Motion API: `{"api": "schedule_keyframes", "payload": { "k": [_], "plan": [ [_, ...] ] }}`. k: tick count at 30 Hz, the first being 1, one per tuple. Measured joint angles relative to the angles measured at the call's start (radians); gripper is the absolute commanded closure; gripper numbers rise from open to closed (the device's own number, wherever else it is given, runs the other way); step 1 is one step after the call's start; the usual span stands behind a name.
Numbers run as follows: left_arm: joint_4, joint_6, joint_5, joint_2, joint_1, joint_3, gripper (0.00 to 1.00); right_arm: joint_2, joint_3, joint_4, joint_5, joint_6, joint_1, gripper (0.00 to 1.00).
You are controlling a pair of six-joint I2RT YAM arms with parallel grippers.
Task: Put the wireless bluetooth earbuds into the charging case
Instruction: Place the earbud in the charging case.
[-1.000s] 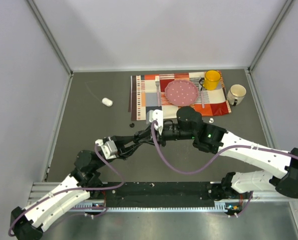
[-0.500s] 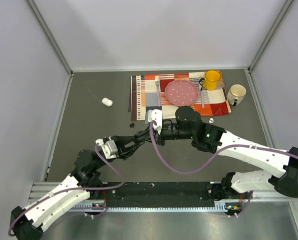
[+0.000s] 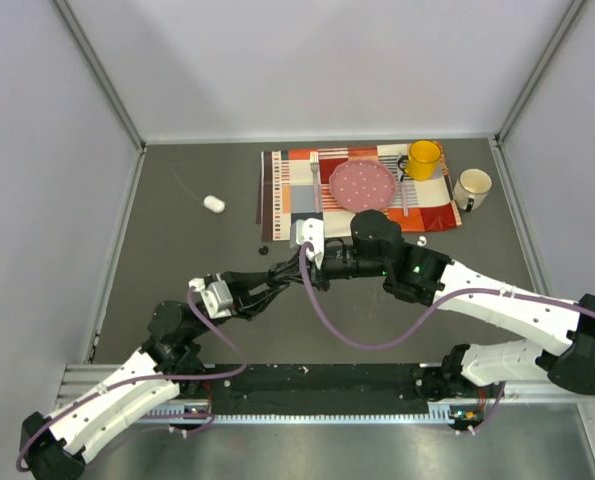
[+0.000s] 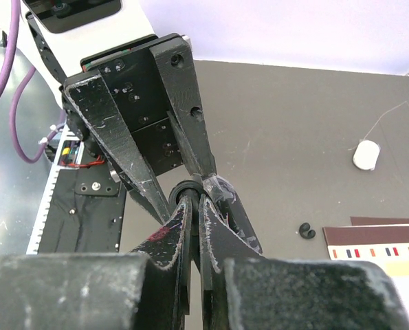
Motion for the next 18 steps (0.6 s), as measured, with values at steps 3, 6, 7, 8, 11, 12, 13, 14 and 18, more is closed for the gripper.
{"api": "schedule_keyframes", "payload": {
  "k": [3, 6, 7, 8, 11, 12, 13, 14, 18],
  "plan": [
    [0.002, -0.004, 0.000, 0.000, 0.000, 0.000, 1.00, 0.000, 0.001, 0.000, -0.002, -0.004, 0.000, 1.00],
    [0.008, -0.010, -0.001, -0.005, 0.000, -0.001, 1.00, 0.000, 0.001, 0.009, -0.003, -0.004, 0.000, 1.00],
    [0.018, -0.011, -0.003, -0.005, 0.000, -0.002, 1.00, -0.002, -0.002, 0.021, -0.004, -0.004, 0.000, 1.00],
    [0.027, -0.012, -0.005, -0.006, 0.000, -0.003, 1.00, -0.005, -0.005, 0.034, -0.005, -0.004, 0.000, 1.00],
    [0.057, -0.026, -0.003, -0.006, -0.001, -0.006, 1.00, -0.035, -0.055, 0.110, -0.006, -0.003, 0.002, 1.00],
    [0.061, -0.028, 0.000, -0.006, -0.002, -0.006, 1.00, -0.044, -0.070, 0.127, -0.006, -0.004, 0.004, 1.00],
    [0.065, -0.032, 0.004, -0.006, -0.004, -0.007, 1.00, -0.051, -0.083, 0.146, -0.006, -0.004, 0.006, 1.00],
    [0.069, -0.035, 0.008, -0.006, -0.005, -0.008, 1.00, -0.056, -0.091, 0.157, -0.007, -0.004, 0.007, 1.00],
    [0.084, -0.045, 0.007, -0.006, -0.006, -0.008, 1.00, -0.058, -0.095, 0.178, -0.010, -0.003, 0.008, 1.00]
  ]
}}
